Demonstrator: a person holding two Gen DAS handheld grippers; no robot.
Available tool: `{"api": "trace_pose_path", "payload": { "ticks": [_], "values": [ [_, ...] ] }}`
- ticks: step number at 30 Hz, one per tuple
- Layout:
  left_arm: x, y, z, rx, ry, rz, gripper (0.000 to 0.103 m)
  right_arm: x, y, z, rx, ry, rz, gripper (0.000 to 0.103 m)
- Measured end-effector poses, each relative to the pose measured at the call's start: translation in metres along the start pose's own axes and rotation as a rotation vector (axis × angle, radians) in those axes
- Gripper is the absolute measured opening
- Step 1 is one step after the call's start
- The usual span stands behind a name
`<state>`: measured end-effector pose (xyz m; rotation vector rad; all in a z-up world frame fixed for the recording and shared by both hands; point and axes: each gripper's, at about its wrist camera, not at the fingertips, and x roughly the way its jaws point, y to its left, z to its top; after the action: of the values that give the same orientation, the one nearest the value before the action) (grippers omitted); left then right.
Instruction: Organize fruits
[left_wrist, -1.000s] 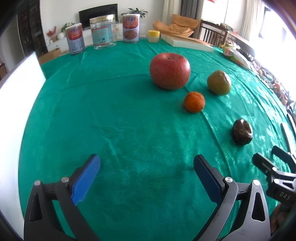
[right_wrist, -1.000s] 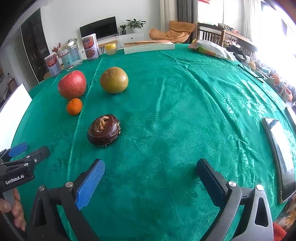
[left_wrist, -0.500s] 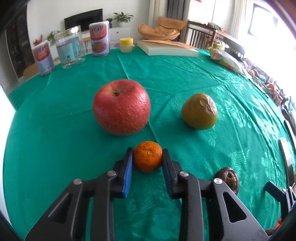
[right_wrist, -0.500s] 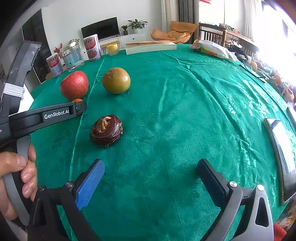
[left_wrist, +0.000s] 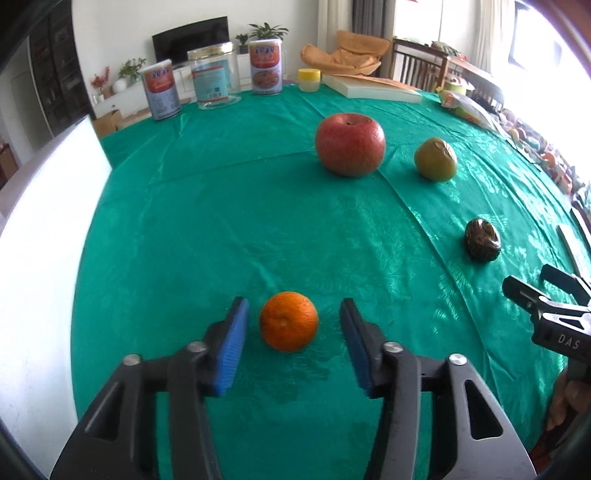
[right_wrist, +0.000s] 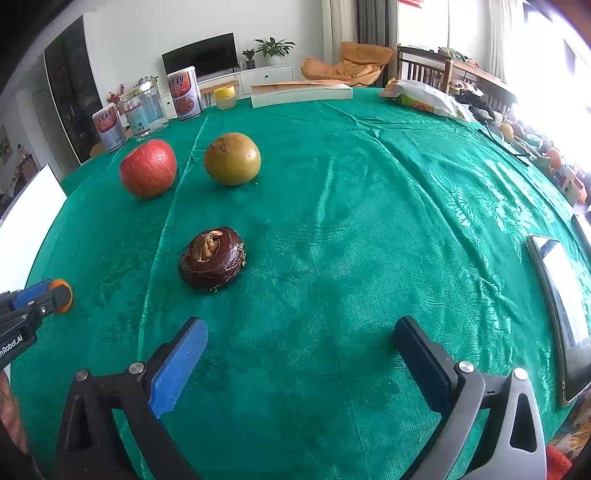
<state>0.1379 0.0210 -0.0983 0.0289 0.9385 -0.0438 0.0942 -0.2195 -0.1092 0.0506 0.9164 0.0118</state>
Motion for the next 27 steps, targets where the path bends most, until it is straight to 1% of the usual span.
{"api": "trace_pose_path", "payload": {
  "ticks": [1,2,5,7,12,17,22,23,27],
  "values": [
    [0.001,0.002,-0.002,-0.013,-0.007,0.005,0.08,0.0,0.0,0.0,-0.001,0.0,-0.001,0.101],
    [0.002,0.002,-0.004,-0.017,-0.016,0.007,0.081,0.0,0.001,0.0,-0.002,0.0,0.0,0.101],
    [0.011,0.0,-0.007,-0.007,-0.004,0.023,0.082,-0.001,0.0,0.0,0.0,-0.001,0.004,0.101],
    [0.012,0.002,-0.007,-0.024,-0.019,0.025,0.09,-0.001,0.0,-0.001,0.001,-0.001,0.007,0.101],
    [0.015,0.007,-0.007,-0.043,-0.006,0.027,0.096,0.0,0.001,-0.001,-0.003,0.002,0.011,0.103],
    [0.015,0.006,-0.007,-0.039,-0.002,0.025,0.098,-0.001,0.0,-0.001,0.005,-0.002,0.024,0.103],
    [0.015,0.007,-0.007,-0.042,-0.003,0.013,0.099,-0.006,-0.011,-0.001,0.07,-0.03,0.097,0.103],
    [0.015,0.008,-0.007,-0.041,-0.005,0.004,0.099,-0.006,-0.012,-0.001,0.075,-0.032,0.101,0.103],
    [0.009,0.018,-0.01,-0.058,-0.027,-0.082,0.098,-0.004,-0.008,-0.001,0.058,-0.027,0.085,0.103]
  ]
}}
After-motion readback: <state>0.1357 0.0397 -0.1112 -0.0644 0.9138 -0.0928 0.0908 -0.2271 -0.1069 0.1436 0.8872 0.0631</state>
